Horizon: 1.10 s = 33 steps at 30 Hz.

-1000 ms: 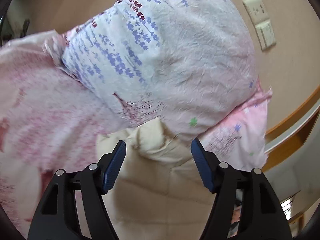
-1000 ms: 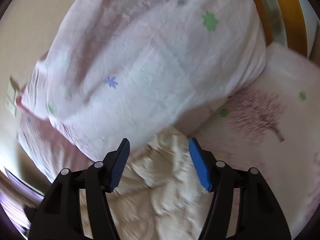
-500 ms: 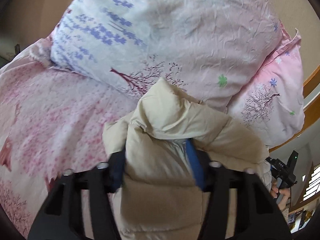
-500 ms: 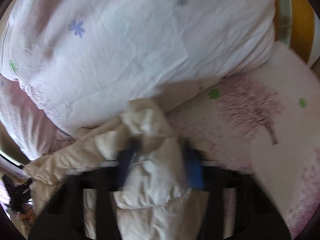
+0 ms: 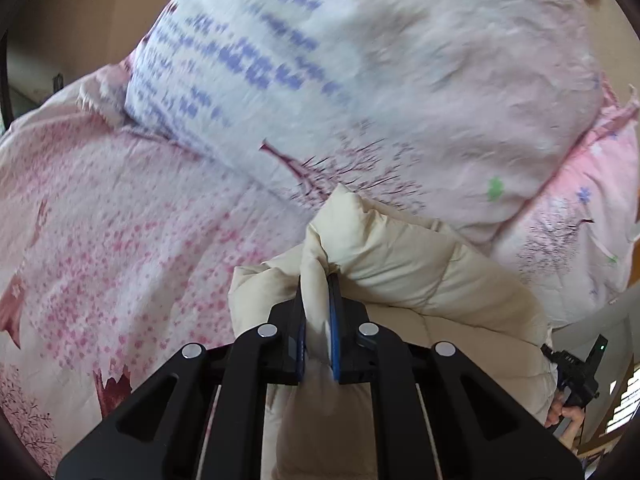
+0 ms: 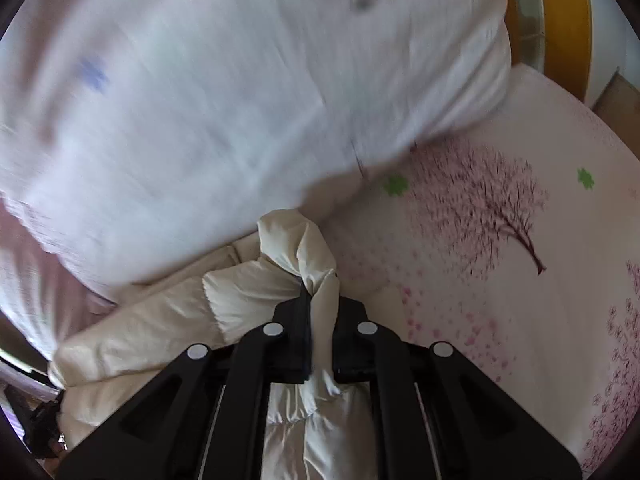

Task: Fold large clothes

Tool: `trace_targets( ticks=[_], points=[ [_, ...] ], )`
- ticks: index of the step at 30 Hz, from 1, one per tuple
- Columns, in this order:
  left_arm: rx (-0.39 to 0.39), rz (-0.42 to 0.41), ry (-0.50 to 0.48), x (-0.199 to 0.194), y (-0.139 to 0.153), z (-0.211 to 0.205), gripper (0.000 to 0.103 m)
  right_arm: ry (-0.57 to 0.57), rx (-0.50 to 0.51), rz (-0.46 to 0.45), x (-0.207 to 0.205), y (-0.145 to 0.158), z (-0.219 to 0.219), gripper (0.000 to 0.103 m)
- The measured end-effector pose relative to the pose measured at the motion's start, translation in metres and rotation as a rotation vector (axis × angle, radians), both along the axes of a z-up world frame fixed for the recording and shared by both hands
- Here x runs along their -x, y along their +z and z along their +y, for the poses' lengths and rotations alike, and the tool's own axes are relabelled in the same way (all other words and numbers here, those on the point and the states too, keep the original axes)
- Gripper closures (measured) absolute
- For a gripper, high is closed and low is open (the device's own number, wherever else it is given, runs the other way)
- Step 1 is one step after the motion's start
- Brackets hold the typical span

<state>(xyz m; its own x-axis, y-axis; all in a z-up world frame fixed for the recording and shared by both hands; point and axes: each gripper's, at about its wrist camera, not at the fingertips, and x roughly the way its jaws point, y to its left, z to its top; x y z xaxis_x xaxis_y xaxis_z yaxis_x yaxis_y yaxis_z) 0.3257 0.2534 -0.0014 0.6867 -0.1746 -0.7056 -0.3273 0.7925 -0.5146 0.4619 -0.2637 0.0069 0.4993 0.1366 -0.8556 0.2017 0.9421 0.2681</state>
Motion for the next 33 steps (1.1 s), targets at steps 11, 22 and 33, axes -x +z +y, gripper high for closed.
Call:
trace_targets(
  ticks=[11, 22, 33],
  points=[
    [0.088, -0.074, 0.021, 0.033, 0.014, 0.003, 0.043, 0.028, 0.028, -0.063, 0.034, 0.030, -0.010, 0.053],
    [0.083, -0.036, -0.095, 0.099, 0.006, -0.014, 0.048, 0.108, -0.174, 0.028, 0.091, 0.014, -0.032, 0.076],
    [-0.033, 0.032, -0.103, 0.091, -0.006, -0.035, 0.084, 0.044, -0.148, 0.045, 0.106, 0.001, -0.031, 0.097]
  ],
)
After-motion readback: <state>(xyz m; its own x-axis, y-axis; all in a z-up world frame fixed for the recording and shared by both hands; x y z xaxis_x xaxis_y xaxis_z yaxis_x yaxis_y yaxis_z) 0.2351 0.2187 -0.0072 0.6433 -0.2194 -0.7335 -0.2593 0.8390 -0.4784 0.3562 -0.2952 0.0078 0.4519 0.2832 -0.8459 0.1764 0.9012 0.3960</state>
